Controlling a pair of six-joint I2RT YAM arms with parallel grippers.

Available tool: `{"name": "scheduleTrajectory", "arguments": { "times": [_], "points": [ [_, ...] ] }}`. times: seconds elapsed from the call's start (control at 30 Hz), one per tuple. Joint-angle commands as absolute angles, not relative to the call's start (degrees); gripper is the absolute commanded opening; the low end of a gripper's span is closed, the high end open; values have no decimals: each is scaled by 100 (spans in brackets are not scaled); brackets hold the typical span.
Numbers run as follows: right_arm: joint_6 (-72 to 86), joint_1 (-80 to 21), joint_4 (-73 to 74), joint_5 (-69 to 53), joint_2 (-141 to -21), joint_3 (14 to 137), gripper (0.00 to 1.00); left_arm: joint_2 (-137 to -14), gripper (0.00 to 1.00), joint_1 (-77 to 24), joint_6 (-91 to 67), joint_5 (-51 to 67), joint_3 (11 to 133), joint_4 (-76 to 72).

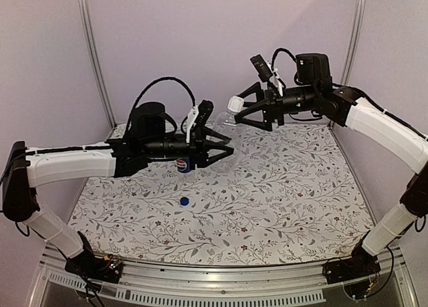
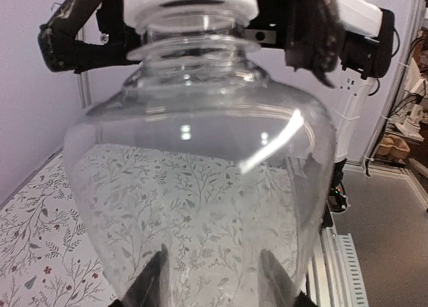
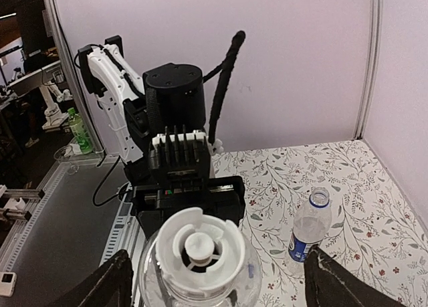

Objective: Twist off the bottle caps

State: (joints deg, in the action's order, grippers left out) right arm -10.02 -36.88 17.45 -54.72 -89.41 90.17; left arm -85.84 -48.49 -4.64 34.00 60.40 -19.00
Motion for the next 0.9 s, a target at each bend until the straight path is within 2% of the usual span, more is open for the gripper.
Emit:
{"name": "scheduleTrajectory", "arguments": {
  "times": [0.0,0.3,0.53,0.77,0.87],
  "points": [
    [-351,-3674,1366,-4724,-8662,8974,90,-8612,24,-4927,-280,2304,6257,-1627],
    [736,-3672,1004,-3596,-8654,9083,93,-8755,24,-5224,-191,1081,6391,-1288],
    [1288,-3846,935,-2876,-8893,9283,93,-8832,24,-5267,-336,560,6507,-1137],
    [1380,-4044,1062,-2564,-9256,9555,87,-8845,24,-5274,-370,489,6573,-1047],
    [1412,-4084,1070,-2624,-9402,9623,82,-8844,24,-5278,-381,465,6574,-1037]
  ]
}}
